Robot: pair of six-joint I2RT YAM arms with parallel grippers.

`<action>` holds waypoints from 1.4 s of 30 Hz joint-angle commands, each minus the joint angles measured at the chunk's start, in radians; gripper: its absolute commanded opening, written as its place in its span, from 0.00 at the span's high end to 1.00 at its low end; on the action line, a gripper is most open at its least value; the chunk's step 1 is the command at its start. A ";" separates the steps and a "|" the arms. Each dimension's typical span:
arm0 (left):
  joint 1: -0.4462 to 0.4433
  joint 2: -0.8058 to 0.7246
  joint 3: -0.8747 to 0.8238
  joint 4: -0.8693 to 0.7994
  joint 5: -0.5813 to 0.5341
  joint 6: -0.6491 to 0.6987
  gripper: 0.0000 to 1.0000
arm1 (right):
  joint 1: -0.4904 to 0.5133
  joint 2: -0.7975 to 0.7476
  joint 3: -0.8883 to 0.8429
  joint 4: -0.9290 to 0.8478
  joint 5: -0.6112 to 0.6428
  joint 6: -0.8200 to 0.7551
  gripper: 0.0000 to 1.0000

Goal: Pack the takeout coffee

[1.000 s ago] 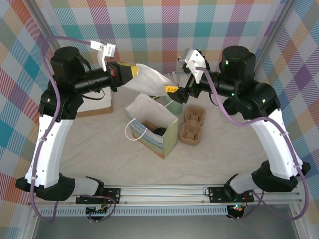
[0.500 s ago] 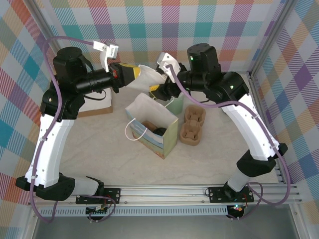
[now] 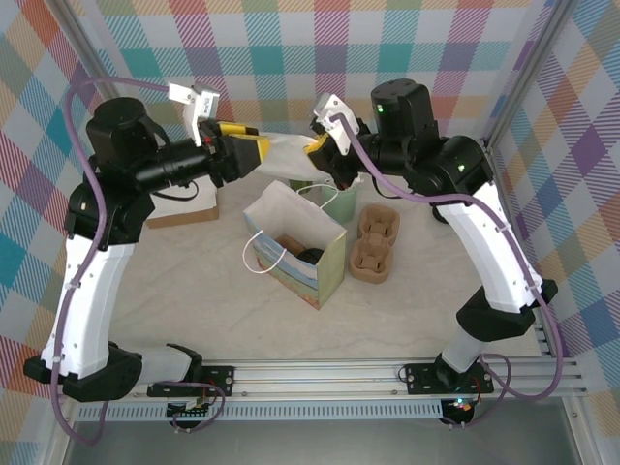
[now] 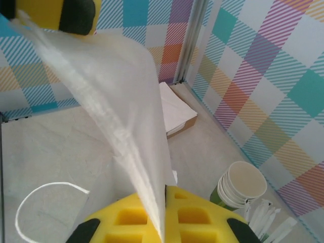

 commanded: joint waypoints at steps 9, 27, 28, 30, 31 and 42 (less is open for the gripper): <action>-0.014 -0.290 -0.255 -0.025 -0.416 -0.044 0.09 | 0.004 -0.122 0.030 -0.128 -0.085 0.277 1.00; -0.014 -0.543 -0.632 -0.117 -0.743 -0.096 0.07 | 0.005 -0.089 -0.152 -0.154 -0.101 0.328 1.00; -0.013 -0.543 -0.635 -0.119 -0.745 -0.096 0.07 | 0.005 -0.084 -0.155 -0.159 -0.102 0.320 1.00; -0.014 -0.543 -0.639 -0.118 -0.741 -0.097 0.07 | 0.005 -0.071 -0.157 -0.170 -0.101 0.310 1.00; -0.014 -0.542 -0.640 -0.114 -0.740 -0.100 0.07 | 0.005 -0.065 -0.158 -0.176 -0.101 0.303 1.00; -0.014 -0.535 -0.644 -0.109 -0.735 -0.107 0.07 | 0.023 0.043 -0.146 -0.253 -0.044 0.257 1.00</action>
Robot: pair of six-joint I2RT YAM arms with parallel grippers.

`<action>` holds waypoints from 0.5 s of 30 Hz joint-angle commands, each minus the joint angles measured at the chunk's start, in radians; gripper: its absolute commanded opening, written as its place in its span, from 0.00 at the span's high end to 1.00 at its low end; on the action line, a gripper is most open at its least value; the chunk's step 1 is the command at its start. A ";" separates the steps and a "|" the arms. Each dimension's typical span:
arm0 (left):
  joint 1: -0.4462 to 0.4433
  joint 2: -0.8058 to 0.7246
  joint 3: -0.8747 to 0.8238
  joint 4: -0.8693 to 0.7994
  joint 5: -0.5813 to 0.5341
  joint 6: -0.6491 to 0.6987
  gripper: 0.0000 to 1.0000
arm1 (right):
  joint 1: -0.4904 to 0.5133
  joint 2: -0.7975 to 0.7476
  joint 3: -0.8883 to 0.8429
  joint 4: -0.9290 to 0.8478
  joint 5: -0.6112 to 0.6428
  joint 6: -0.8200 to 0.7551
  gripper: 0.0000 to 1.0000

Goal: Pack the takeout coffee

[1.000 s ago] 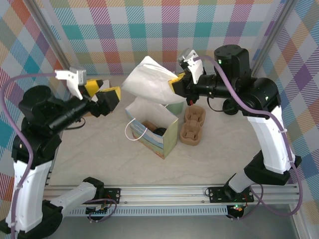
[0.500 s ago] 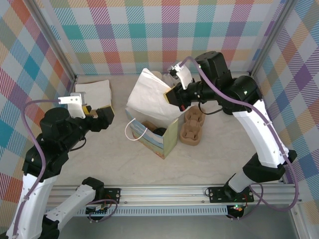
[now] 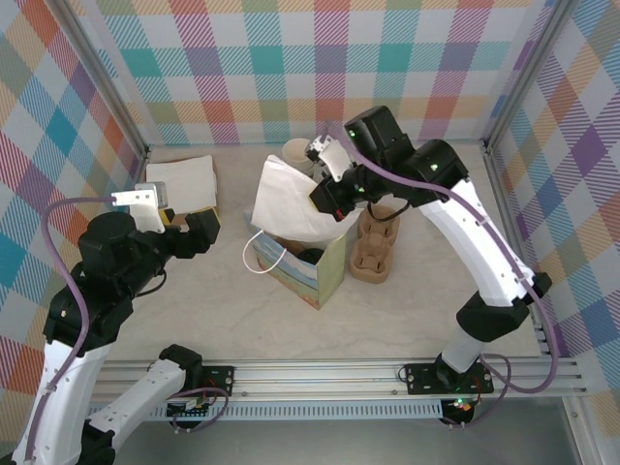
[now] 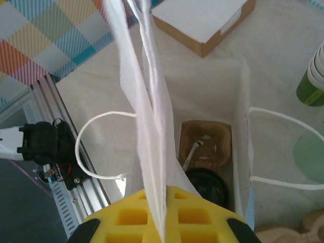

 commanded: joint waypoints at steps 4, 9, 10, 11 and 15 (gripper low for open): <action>-0.011 0.001 -0.007 0.013 -0.007 -0.019 0.07 | 0.016 0.065 0.025 -0.032 0.044 -0.015 1.00; -0.011 0.006 -0.010 0.016 -0.006 -0.019 0.06 | 0.025 0.116 0.044 -0.030 0.032 -0.011 1.00; -0.011 0.007 -0.012 0.017 -0.006 -0.019 0.06 | 0.028 0.127 0.047 -0.031 0.026 -0.011 1.00; -0.011 0.006 -0.011 0.019 -0.005 -0.017 0.06 | 0.028 0.139 0.051 -0.032 0.020 -0.011 1.00; -0.010 0.009 -0.017 0.019 -0.004 -0.017 0.06 | 0.036 0.188 0.067 -0.040 0.000 -0.007 1.00</action>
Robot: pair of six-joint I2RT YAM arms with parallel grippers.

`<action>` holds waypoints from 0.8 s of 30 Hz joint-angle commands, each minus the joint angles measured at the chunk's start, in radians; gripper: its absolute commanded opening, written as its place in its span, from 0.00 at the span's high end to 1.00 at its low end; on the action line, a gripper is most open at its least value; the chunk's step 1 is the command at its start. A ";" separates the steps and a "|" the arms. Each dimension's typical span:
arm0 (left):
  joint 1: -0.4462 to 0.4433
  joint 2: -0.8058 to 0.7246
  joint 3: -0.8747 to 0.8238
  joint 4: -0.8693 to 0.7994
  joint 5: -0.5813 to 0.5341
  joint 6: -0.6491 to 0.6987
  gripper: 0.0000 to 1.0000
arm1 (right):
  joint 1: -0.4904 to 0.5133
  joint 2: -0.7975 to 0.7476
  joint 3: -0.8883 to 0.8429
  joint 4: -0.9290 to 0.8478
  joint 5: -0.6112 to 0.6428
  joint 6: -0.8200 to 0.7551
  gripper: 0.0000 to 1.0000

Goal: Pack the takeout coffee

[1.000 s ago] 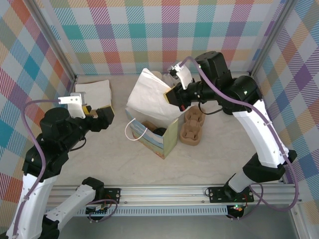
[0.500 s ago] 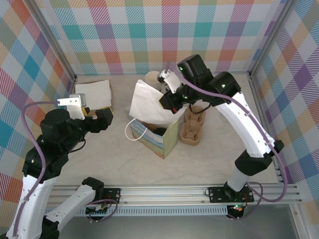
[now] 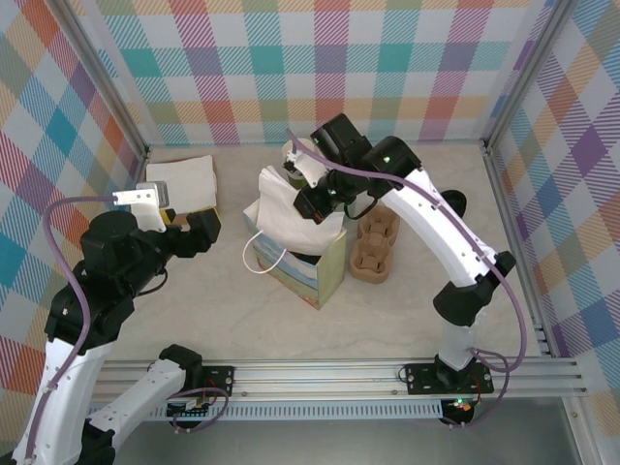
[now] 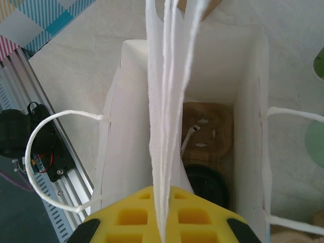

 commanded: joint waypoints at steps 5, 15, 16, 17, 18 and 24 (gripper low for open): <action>-0.010 0.001 -0.021 0.019 -0.004 -0.004 0.06 | 0.025 0.080 0.039 -0.026 -0.034 -0.005 1.00; -0.010 -0.006 -0.034 0.020 -0.009 -0.006 0.06 | 0.053 0.177 0.025 -0.054 -0.038 -0.015 1.00; -0.010 -0.007 -0.035 0.019 -0.008 -0.005 0.06 | 0.057 0.184 0.018 -0.053 -0.038 -0.015 1.00; -0.010 -0.007 -0.036 0.019 -0.009 -0.006 0.06 | 0.059 0.189 0.009 -0.050 -0.038 -0.014 1.00; -0.010 -0.008 -0.038 0.019 -0.008 -0.005 0.06 | 0.061 0.192 0.000 -0.046 -0.038 -0.015 1.00; -0.010 -0.011 -0.044 0.018 -0.008 -0.008 0.05 | 0.063 0.205 -0.067 -0.016 -0.035 -0.008 1.00</action>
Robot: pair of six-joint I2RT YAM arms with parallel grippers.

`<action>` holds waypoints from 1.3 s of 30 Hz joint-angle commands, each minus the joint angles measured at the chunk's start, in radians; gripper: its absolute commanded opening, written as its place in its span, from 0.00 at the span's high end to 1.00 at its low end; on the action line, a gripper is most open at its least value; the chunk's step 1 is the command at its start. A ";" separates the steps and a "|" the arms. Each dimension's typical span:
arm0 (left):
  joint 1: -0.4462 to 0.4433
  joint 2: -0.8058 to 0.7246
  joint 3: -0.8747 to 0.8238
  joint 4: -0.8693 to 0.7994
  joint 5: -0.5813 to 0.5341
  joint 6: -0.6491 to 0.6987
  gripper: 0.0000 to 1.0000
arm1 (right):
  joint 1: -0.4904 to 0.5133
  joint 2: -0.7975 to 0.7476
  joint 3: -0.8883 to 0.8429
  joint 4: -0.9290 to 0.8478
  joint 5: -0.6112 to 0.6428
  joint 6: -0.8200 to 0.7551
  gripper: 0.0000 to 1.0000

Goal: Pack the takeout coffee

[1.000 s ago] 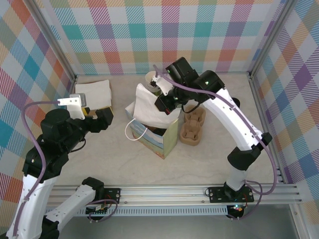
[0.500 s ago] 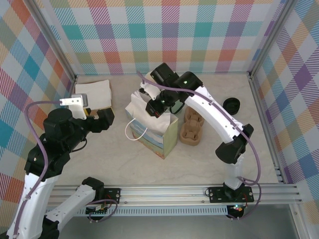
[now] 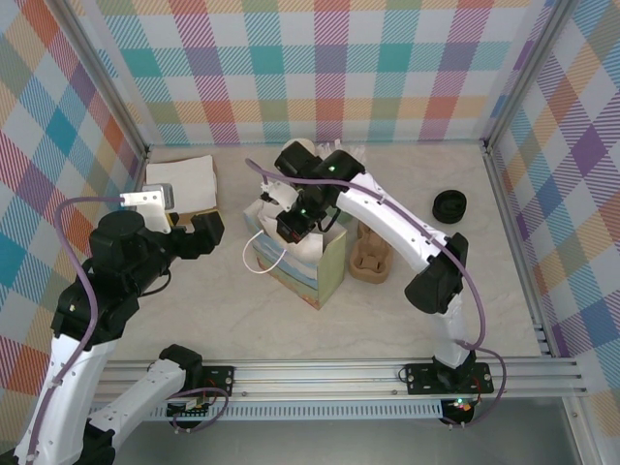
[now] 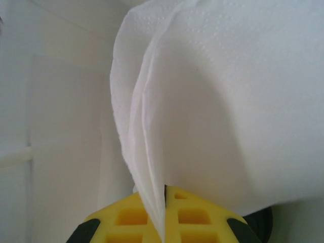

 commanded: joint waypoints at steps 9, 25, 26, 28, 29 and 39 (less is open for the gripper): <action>-0.010 -0.013 -0.021 0.027 -0.007 -0.012 0.05 | 0.011 0.034 -0.072 0.006 -0.018 -0.011 1.00; -0.010 -0.019 -0.025 0.032 -0.007 -0.017 0.05 | 0.011 -0.010 0.027 -0.037 -0.006 0.004 0.75; -0.010 -0.020 -0.025 0.032 -0.007 -0.018 0.05 | 0.010 -0.016 0.036 -0.040 -0.004 0.005 0.72; -0.010 -0.021 -0.024 0.032 -0.005 -0.018 0.05 | 0.010 -0.025 0.052 -0.047 0.000 0.007 0.65; -0.010 -0.020 -0.025 0.033 -0.005 -0.019 0.05 | 0.010 -0.027 0.062 -0.055 0.000 0.007 0.62; -0.009 -0.018 -0.026 0.035 -0.006 -0.019 0.05 | 0.011 -0.052 0.107 -0.096 0.002 0.010 0.46</action>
